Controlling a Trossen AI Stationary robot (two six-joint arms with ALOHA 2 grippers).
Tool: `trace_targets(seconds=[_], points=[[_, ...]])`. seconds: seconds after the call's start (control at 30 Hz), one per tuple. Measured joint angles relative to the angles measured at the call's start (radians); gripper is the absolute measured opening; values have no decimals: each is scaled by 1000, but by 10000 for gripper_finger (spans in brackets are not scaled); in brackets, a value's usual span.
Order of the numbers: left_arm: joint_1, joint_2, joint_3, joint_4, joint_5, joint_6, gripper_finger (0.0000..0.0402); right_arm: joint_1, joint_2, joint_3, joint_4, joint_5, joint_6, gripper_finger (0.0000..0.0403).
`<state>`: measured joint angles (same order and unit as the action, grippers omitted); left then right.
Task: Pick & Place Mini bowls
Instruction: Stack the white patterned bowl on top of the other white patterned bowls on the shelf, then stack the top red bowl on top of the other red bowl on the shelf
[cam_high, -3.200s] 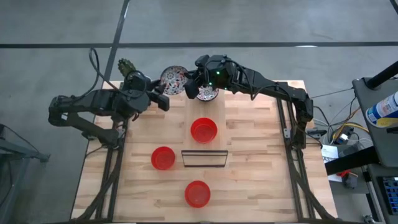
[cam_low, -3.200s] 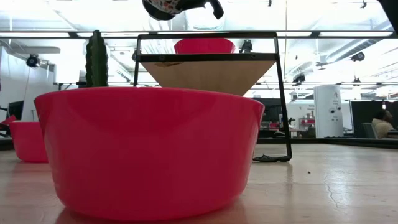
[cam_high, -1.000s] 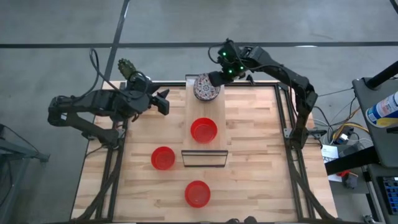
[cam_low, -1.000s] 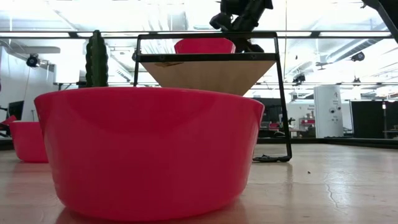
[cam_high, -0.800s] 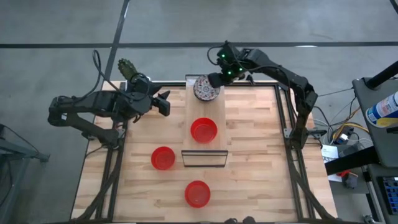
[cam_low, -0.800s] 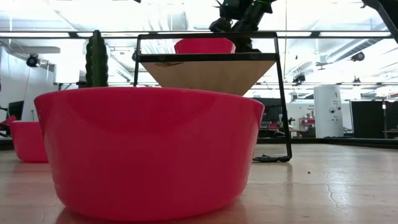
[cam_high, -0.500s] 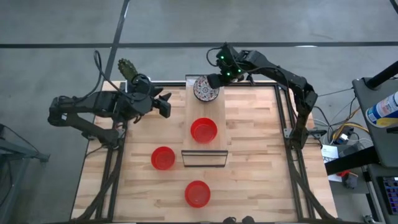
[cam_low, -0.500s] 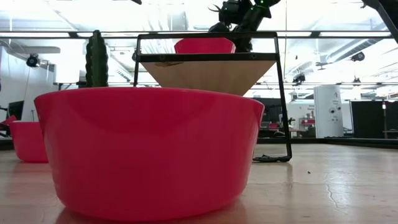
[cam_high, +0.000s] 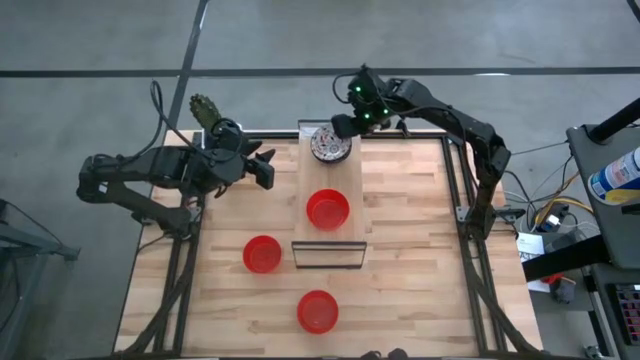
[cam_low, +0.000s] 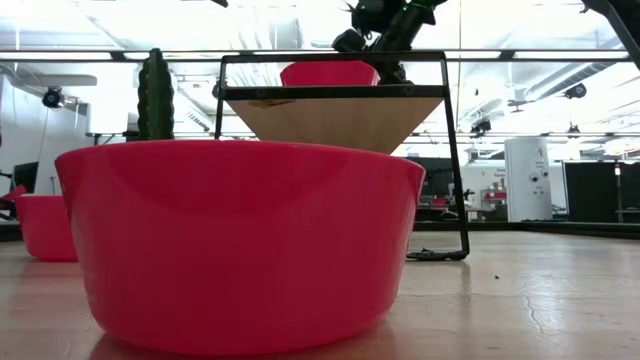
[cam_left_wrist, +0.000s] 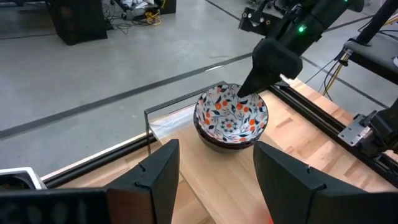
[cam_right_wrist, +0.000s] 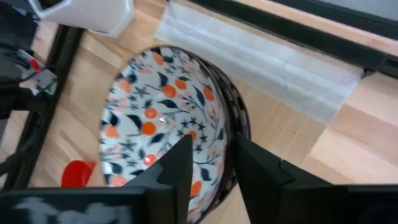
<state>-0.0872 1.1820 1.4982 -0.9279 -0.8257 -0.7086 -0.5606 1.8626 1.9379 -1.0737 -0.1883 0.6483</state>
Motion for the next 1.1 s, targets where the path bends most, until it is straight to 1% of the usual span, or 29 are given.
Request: trace_targets(seconds=[0.1,0.23,0.4,0.67,0.87,0.97,1.1], points=[[0,0,0,0,6,0,197,0,-1,26,0,-6,0,125],[0,0,0,0,28,0,197,0,-1,64,0,-5,-9,136],[0,0,0,-2,43,0,197,-2,-2,92,3,4,-21,135],[0,-2,-14,-3,48,0,197,-6,-2,87,-39,31,-29,132],[0,-3,-15,-9,66,-1,197,0,-2,94,-45,32,-45,127],[0,-3,-21,-47,95,-10,197,10,-2,95,-45,32,-50,129],[0,-5,-53,-128,193,-78,197,30,-2,101,-45,30,-58,127]])
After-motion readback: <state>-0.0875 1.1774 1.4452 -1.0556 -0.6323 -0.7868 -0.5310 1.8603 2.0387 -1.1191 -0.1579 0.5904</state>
